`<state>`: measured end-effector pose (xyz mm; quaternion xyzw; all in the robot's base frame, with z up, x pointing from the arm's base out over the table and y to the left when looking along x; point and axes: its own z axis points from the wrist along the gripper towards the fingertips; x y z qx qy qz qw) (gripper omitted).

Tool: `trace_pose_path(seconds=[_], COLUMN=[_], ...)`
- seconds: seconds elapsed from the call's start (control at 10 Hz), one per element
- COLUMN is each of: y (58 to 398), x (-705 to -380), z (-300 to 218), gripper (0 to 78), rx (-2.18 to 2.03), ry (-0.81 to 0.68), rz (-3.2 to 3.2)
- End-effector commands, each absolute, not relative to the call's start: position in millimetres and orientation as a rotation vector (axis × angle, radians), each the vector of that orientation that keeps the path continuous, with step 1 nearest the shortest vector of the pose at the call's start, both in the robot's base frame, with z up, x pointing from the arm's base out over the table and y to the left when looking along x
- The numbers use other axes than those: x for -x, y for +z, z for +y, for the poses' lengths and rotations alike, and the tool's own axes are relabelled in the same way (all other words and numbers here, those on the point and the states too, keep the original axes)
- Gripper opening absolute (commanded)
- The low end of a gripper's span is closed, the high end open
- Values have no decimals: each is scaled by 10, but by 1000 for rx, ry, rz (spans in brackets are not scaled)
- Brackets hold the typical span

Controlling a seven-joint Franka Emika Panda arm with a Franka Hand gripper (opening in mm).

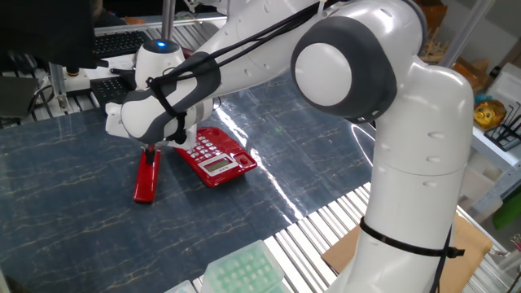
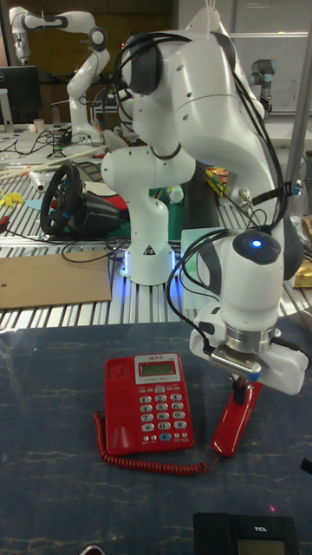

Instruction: Place the handset of the telephone on the corresponding phone cradle

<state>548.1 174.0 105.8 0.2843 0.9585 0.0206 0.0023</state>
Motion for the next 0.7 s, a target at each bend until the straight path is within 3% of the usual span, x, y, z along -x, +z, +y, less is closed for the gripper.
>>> trace_pose_path(seconds=[0.1,0.7], y=[1067,1067], x=[-5489,-5489], z=[1742,1742], gripper=[774,774], rx=[-895,-895], ry=[65,65], rz=[3005,3005])
